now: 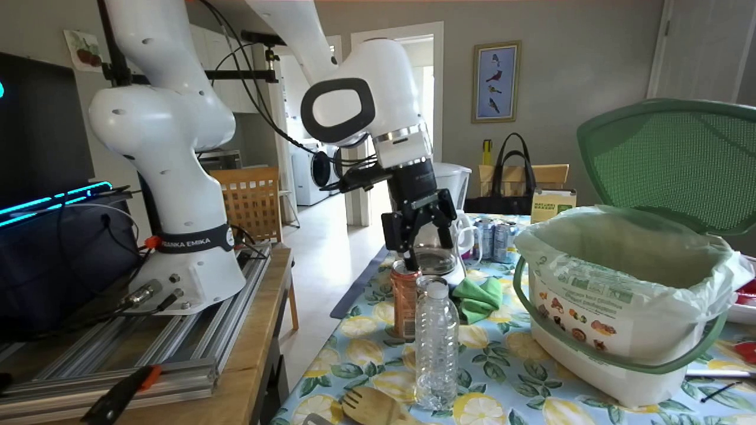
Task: Put the bottle and two cans in a straight line
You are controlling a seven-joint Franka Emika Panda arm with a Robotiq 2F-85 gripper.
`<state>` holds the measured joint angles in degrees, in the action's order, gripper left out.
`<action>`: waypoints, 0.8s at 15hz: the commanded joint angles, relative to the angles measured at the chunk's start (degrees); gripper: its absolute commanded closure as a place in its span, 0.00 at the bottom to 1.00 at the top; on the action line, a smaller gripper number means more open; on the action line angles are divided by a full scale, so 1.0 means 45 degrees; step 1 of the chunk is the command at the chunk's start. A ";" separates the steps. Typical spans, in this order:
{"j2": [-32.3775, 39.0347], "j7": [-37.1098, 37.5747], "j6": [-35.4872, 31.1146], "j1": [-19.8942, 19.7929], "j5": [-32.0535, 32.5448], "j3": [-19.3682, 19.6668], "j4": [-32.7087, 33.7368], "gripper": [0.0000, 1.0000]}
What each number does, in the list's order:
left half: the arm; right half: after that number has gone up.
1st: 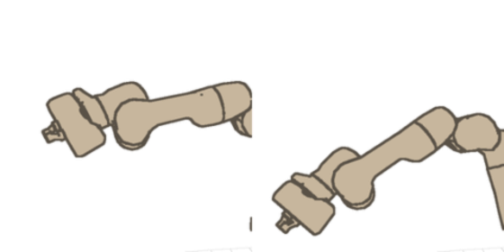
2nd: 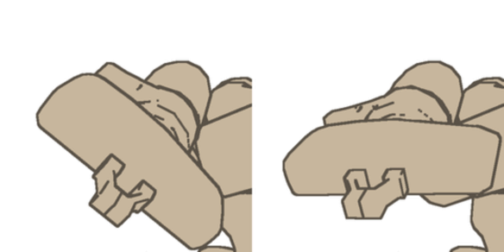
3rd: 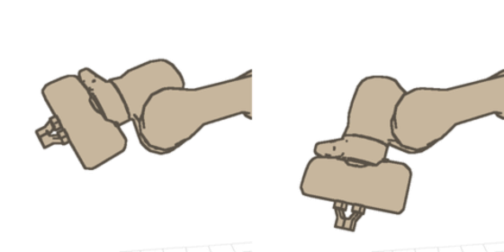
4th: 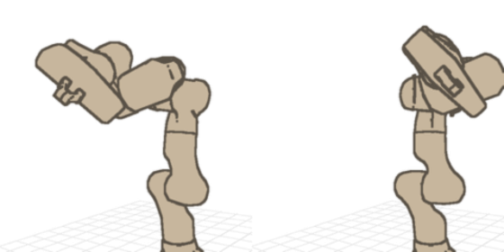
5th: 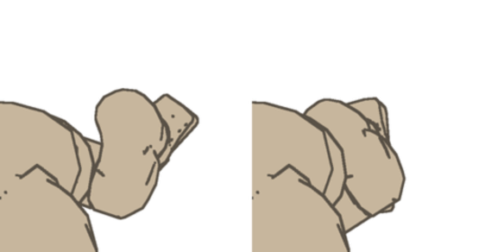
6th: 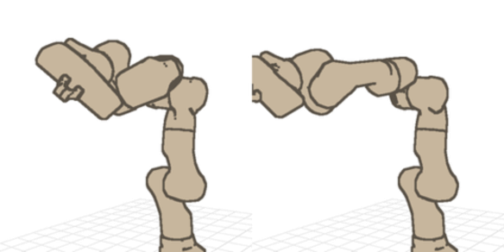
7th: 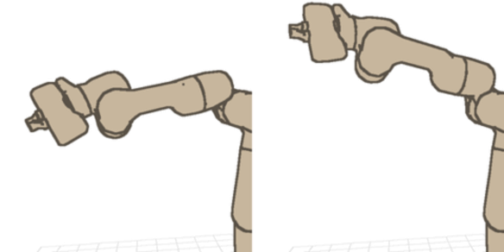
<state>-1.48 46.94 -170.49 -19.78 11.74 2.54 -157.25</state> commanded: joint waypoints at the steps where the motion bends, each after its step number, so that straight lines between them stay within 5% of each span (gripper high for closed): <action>1: 0.0295 0.0323 0.0194 -0.0063 0.0403 0.0002 0.0013 0.00; 12: 0.1124 0.0335 0.0152 -0.0035 0.1496 0.0280 0.0226 0.00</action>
<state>2.18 46.92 -170.17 -19.90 14.65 2.94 -157.25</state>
